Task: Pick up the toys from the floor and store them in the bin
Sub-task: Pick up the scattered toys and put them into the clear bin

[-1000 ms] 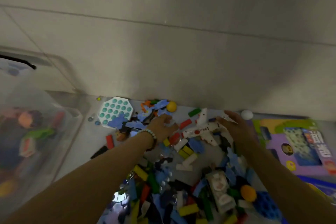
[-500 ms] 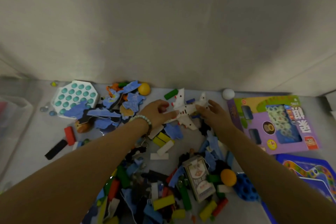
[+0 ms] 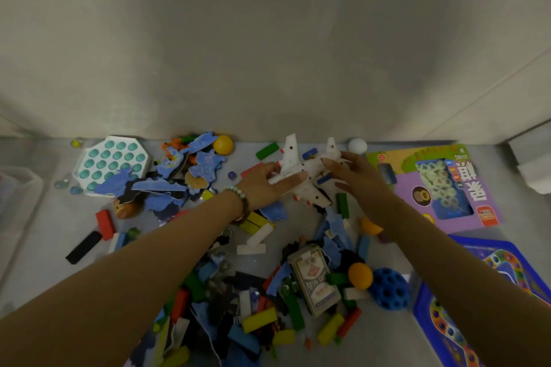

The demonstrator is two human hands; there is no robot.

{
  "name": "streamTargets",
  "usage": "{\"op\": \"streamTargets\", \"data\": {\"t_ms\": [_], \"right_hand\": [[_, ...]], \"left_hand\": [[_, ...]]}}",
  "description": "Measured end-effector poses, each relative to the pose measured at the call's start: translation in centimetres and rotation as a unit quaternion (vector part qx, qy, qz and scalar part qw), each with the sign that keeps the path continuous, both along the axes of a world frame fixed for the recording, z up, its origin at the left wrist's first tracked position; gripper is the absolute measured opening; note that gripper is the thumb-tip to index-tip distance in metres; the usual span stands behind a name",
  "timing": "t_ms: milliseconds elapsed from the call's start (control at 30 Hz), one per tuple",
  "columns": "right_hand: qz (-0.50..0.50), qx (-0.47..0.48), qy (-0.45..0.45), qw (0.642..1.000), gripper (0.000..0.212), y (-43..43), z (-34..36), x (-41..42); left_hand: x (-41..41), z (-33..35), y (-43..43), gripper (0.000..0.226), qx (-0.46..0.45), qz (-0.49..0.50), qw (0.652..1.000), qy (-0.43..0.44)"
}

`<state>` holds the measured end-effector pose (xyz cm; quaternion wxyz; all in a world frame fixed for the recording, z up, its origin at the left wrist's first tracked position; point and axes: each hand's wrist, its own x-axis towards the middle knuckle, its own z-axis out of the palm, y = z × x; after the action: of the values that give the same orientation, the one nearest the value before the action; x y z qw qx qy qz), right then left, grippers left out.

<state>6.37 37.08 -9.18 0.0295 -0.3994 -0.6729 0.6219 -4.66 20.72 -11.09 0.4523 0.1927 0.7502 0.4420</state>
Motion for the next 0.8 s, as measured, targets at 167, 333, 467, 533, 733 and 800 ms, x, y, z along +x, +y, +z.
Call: {"op": "streamTargets", "data": {"t_ms": [167,333,467,533,733,800], "right_hand": [[0.052,0.022,0.002,0.998,0.026,1.5,1.6,5.0],[0.065,0.066,-0.044,0.995,0.033,1.9,1.6,12.0],[0.154,0.150,-0.108,0.971,0.047,0.7,0.1,16.9],[0.179,0.197,-0.097,0.959,0.055,-0.3,-0.9,18.0],[0.154,0.241,-0.110,0.952,0.061,-3.0,-3.9,18.2],[0.135,0.263,-0.107,0.949,0.057,-3.3,-4.4,18.2]], "left_hand": [[3.4,0.9,0.4,0.044,0.000,-0.001,1.000,-0.005],[7.2,1.3,-0.4,0.031,0.028,0.057,0.998,-0.017],[9.3,1.4,-1.4,0.029,0.037,0.071,0.997,0.002],[10.1,1.3,-1.9,0.023,0.047,0.076,0.996,0.014],[11.0,0.4,-3.2,0.020,0.086,0.099,0.991,-0.001],[11.0,0.0,-3.4,0.020,0.084,0.108,0.991,-0.013]]}}
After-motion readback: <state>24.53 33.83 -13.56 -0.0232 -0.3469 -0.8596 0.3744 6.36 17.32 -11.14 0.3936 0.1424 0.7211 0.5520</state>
